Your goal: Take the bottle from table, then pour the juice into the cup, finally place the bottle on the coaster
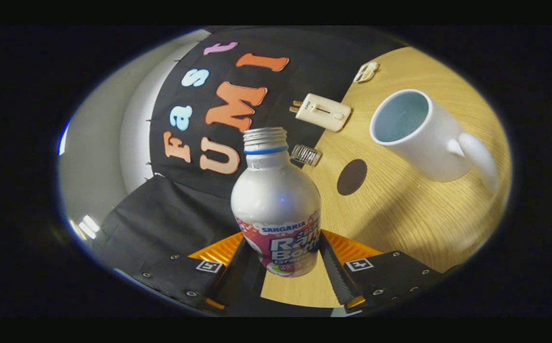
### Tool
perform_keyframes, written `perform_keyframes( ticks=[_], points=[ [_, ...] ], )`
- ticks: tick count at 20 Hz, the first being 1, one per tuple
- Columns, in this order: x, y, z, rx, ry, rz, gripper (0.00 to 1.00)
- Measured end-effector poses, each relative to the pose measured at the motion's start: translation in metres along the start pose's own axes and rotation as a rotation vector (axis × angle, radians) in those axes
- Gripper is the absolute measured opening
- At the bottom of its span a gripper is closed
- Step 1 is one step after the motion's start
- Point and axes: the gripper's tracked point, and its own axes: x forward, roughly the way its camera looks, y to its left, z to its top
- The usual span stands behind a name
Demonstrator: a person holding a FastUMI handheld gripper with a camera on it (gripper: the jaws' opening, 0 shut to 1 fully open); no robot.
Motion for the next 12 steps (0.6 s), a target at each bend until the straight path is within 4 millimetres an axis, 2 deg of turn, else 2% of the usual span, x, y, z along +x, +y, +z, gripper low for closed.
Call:
perform_keyframes(
  ticks=[4, 12],
  points=[
    [-0.002, 0.002, 0.000, 0.078, 0.027, 0.022, 0.78],
    [-0.005, 0.013, 0.013, 0.313, 0.025, 0.113, 0.78]
  ],
)
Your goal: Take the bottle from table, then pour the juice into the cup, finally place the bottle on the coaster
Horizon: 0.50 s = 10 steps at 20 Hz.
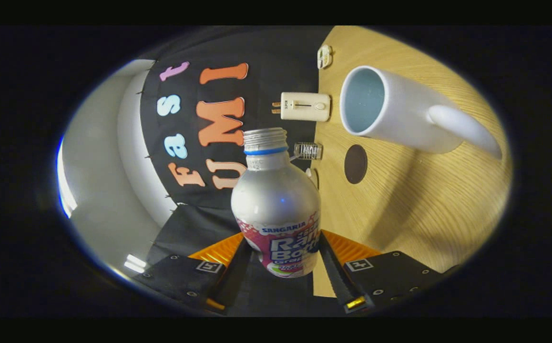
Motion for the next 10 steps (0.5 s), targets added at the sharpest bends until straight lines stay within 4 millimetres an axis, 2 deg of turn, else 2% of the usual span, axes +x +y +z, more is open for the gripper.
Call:
perform_keyframes(
  ticks=[6, 10],
  points=[
    [-0.001, 0.006, 0.009, 0.124, -0.001, 0.043, 0.78],
    [0.011, 0.010, 0.011, 0.189, -0.005, 0.057, 0.78]
  ],
)
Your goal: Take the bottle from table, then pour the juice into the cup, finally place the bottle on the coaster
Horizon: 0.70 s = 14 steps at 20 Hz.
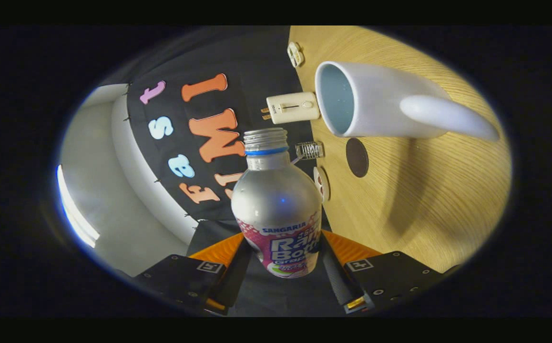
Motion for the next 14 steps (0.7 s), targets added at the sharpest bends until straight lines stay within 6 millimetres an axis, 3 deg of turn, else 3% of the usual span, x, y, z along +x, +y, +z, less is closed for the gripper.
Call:
perform_keyframes(
  ticks=[14],
  points=[
    [0.002, 0.013, -0.002, 0.132, 0.019, 0.060, 0.78]
  ],
)
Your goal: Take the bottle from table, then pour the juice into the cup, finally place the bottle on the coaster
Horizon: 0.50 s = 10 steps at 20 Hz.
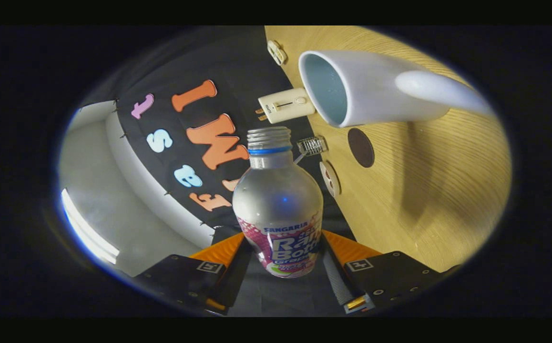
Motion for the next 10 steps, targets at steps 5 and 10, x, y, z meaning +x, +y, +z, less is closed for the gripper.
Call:
perform_keyframes(
  ticks=[5, 10],
  points=[
    [-0.0006, 0.0066, 0.0000, 0.048, 0.001, 0.023, 0.78],
    [-0.0003, 0.0109, 0.0004, 0.083, 0.005, 0.051, 0.78]
  ],
)
